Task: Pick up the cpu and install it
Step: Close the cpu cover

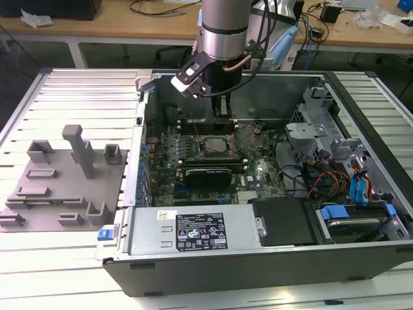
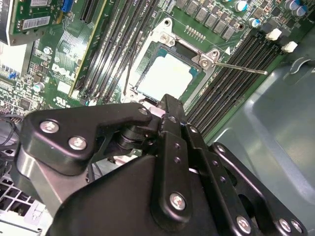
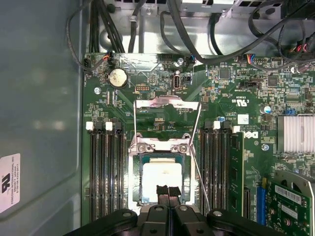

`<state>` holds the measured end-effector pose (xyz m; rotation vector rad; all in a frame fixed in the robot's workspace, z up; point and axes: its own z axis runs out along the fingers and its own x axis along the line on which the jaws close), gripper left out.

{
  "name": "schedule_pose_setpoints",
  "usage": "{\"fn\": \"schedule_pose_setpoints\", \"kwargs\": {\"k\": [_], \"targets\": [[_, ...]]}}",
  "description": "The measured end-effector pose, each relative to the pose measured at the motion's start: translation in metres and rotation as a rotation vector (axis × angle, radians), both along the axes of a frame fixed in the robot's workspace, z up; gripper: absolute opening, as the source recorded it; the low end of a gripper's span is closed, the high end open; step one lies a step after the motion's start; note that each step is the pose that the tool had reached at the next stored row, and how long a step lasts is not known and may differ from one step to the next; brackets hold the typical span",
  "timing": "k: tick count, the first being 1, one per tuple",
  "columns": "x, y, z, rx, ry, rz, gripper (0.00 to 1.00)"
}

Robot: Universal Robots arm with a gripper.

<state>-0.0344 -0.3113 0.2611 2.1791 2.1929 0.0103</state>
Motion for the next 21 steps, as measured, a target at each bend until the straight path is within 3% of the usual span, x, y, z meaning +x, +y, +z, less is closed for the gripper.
{"fn": "schedule_pose_setpoints", "kwargs": {"k": [10,15,18,21], "targets": [[0.0,-0.0001,0.0008,-0.0004,0.0003,0.0,0.11],[0.0,0.0,0.0106,0.0,0.0,0.0,0.11],[0.0002,0.0,0.0108,0.0,0.0,0.0,0.11],[0.008,0.0,0.0108,-0.0001,0.0012,0.0,0.11]]}}
